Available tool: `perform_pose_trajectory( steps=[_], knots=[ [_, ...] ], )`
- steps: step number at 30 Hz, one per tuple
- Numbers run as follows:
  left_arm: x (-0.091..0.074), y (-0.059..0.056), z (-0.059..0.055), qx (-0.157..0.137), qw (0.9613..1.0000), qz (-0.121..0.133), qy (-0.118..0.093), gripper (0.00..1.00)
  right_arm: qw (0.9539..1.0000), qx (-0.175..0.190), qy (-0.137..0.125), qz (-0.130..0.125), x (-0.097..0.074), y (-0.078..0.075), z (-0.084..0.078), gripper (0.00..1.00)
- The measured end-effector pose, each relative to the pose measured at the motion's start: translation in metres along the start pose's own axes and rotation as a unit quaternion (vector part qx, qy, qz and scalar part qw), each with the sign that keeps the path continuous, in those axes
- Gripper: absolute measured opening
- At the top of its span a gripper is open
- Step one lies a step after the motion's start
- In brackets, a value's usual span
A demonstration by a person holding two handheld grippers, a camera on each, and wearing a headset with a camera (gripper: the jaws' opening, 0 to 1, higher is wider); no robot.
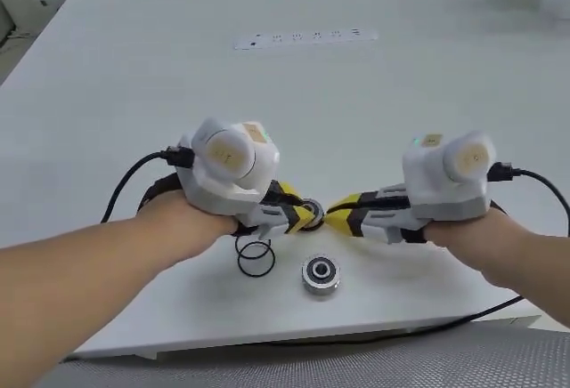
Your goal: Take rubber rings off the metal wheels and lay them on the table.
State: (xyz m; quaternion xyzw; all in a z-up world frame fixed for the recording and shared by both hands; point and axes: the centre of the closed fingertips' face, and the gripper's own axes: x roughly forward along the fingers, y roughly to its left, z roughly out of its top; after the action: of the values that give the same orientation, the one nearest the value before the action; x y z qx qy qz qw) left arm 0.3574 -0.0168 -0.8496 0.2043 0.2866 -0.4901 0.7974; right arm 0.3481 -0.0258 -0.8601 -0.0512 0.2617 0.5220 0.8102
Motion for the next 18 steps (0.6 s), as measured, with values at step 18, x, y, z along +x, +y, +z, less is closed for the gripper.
perform_pose_trajectory(
  steps=[18],
  knots=[
    [0.0002, 0.0015, -0.0005, -0.007, 1.0000, 0.004, 0.004, 0.13, 0.9995, 0.030, 0.010, -0.003, 0.0014, 0.0009, -0.0031, 0.04]
  ],
)
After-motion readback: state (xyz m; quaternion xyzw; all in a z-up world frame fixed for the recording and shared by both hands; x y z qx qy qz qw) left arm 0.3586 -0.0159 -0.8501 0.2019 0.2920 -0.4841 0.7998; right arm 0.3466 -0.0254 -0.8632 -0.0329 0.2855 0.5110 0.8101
